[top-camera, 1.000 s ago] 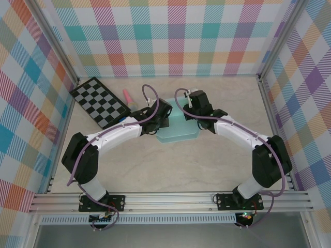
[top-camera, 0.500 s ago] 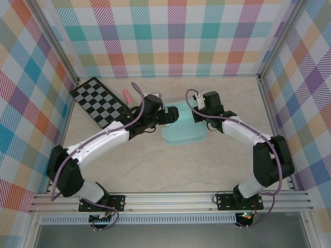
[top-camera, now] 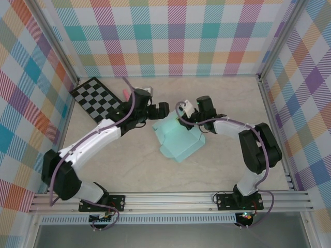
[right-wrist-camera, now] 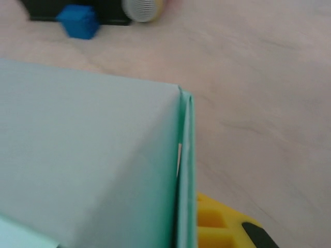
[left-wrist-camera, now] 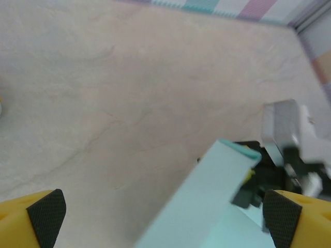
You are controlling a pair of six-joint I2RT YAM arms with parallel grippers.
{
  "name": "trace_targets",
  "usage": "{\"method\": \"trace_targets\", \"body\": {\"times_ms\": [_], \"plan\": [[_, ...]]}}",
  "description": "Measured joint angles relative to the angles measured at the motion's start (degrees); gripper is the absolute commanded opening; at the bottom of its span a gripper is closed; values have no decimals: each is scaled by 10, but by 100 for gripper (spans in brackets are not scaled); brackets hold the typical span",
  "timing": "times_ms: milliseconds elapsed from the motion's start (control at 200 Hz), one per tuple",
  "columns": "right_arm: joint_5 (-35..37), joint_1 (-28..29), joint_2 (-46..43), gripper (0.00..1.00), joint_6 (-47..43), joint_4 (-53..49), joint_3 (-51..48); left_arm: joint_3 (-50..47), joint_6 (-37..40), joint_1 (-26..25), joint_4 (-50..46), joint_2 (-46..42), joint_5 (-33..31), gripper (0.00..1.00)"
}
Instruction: Fold the paper box
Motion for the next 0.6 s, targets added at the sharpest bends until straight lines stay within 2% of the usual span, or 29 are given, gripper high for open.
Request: {"method": "trace_targets", "body": {"times_ms": [90, 190, 365, 600], "plan": [[-23, 26, 8, 0, -52, 35, -22, -1, 26, 3, -4, 45, 17, 97], [-23, 36, 35, 2, -71, 68, -30, -16, 39, 5, -4, 60, 36, 97], [42, 67, 71, 4, -47, 184, -56, -41, 52, 14, -10, 63, 36, 97], [126, 92, 79, 14, -8, 259, -74, -48, 51, 21, -6, 61, 17, 97]]}}
